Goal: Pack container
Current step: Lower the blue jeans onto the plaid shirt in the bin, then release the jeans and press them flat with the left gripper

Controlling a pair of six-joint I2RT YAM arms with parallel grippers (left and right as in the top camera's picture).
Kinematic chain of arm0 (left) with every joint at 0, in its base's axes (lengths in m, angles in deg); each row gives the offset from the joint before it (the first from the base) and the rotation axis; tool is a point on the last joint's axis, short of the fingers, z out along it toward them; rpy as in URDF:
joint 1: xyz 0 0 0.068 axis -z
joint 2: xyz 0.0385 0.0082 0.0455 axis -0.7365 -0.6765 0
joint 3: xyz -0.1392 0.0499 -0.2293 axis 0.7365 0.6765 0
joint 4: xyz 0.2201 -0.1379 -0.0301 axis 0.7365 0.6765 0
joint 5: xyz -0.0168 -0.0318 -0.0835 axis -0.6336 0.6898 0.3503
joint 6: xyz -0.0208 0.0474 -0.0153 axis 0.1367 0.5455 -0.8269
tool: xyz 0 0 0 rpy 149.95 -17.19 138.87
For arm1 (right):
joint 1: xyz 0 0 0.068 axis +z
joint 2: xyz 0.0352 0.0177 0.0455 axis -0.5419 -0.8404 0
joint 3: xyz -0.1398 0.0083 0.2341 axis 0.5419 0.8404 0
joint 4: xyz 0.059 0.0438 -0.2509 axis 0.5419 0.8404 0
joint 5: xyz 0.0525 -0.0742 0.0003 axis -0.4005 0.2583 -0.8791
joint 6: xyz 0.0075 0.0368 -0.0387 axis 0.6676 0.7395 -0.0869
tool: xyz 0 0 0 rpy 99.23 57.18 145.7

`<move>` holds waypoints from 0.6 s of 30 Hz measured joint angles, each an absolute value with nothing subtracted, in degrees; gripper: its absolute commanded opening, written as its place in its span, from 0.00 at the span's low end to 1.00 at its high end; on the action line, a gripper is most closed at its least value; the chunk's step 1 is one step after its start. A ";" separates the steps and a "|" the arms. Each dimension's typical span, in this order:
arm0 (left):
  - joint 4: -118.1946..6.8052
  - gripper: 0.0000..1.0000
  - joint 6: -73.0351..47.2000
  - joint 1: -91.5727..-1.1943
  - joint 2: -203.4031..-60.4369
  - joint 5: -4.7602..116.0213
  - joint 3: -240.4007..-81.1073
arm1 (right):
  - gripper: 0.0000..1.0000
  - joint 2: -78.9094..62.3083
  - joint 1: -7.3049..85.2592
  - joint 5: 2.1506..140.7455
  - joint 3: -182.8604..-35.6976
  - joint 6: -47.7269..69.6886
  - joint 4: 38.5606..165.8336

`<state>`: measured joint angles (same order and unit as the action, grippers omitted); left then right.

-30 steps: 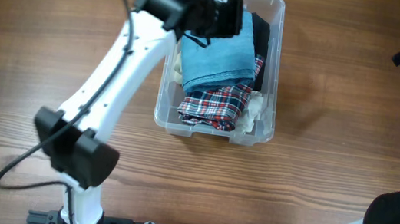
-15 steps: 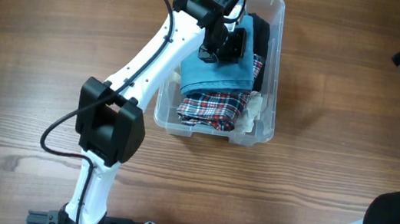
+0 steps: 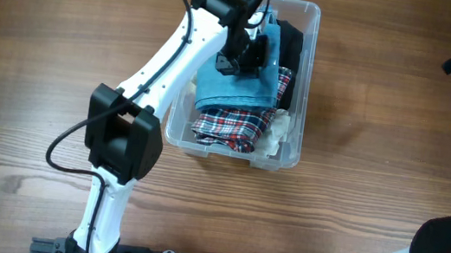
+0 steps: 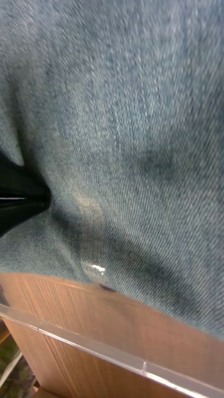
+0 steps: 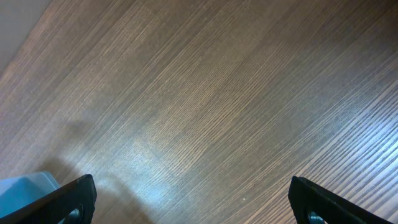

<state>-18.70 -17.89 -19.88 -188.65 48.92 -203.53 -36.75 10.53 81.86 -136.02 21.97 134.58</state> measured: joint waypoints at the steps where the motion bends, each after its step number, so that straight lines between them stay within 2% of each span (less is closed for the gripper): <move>1: -18.55 0.04 -17.87 -20.25 -188.41 48.90 -203.51 | 1.00 -36.75 10.53 81.86 -136.02 21.97 134.56; 18: -20.08 0.04 -17.45 -22.02 -183.75 44.53 -202.22 | 1.00 -36.75 10.53 81.84 -136.02 21.97 134.56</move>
<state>-20.08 -17.45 -22.02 -183.75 44.53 -202.22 -36.75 10.53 81.84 -136.02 21.97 134.56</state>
